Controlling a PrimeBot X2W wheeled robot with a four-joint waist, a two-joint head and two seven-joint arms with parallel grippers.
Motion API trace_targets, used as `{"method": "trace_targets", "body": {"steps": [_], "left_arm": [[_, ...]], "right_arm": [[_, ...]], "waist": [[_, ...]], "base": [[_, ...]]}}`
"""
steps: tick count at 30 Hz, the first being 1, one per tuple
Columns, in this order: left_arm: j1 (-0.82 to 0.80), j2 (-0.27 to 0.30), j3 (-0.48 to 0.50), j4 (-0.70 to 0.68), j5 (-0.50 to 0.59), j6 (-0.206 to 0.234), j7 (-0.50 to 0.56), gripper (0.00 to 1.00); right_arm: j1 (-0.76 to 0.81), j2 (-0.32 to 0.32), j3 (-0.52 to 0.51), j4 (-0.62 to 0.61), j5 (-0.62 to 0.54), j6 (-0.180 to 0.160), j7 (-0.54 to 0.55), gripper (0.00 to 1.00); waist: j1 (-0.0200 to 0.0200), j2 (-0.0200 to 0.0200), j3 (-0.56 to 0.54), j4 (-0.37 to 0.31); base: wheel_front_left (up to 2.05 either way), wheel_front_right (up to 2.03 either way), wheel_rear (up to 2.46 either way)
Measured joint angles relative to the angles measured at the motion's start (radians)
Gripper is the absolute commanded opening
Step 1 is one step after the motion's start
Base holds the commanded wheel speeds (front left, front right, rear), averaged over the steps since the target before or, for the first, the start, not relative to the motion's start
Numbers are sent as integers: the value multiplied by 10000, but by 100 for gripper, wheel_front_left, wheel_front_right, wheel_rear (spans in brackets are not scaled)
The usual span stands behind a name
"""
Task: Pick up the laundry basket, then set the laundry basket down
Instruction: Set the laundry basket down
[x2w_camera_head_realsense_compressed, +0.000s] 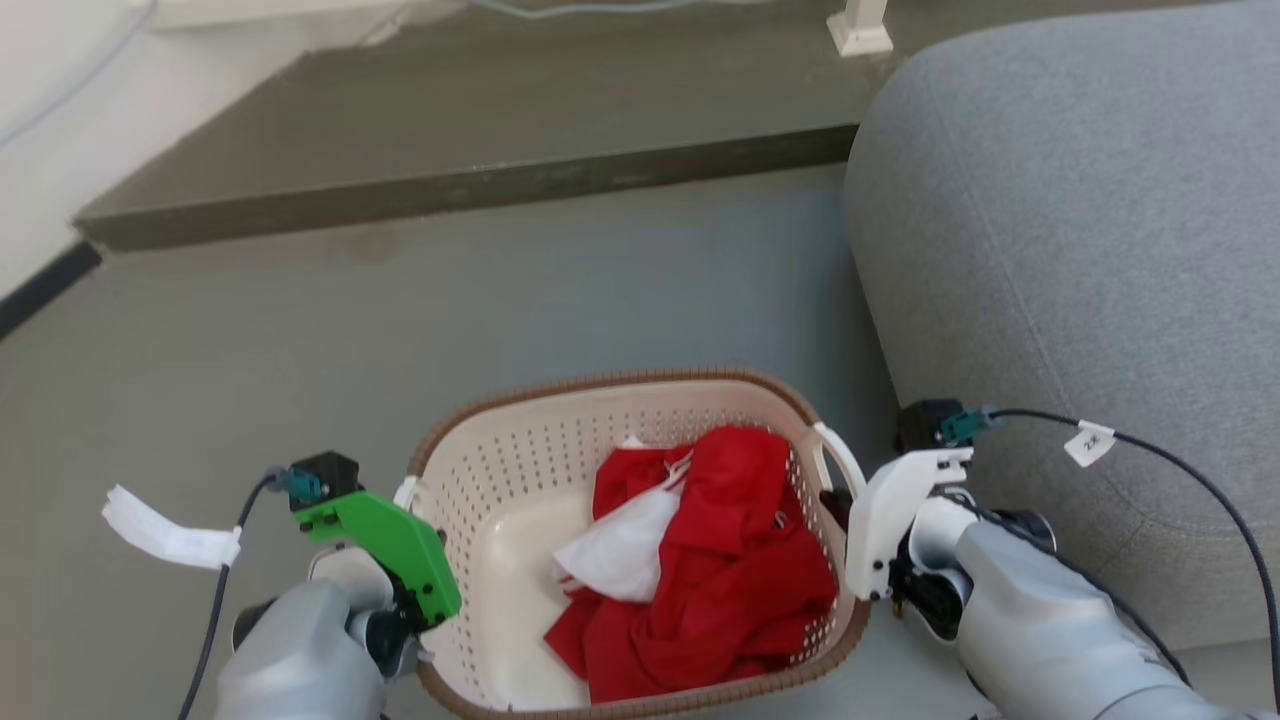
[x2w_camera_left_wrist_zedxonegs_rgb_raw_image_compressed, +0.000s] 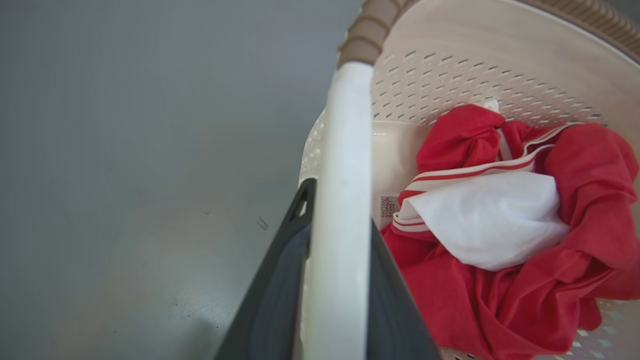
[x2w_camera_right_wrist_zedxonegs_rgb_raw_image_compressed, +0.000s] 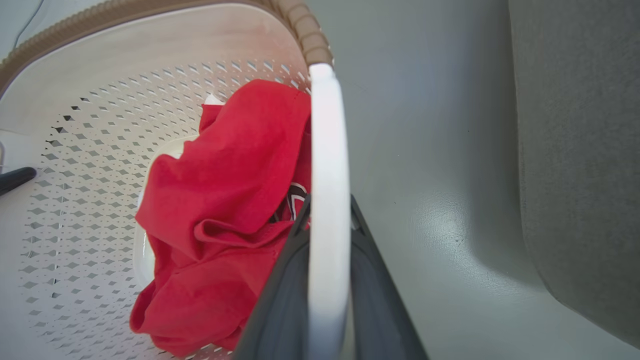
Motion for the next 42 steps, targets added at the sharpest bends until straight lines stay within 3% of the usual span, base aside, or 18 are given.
{"method": "trace_targets", "body": {"steps": [42], "left_arm": [[-3685, 336, -278, -1143, 648, 384, -1889, 0]], "right_arm": [[-3653, -639, 50, -589, -550, -4, -2483, 0]], "waist": [[1, 0, 5909, 260]], "base": [[0, 0, 0]]}}
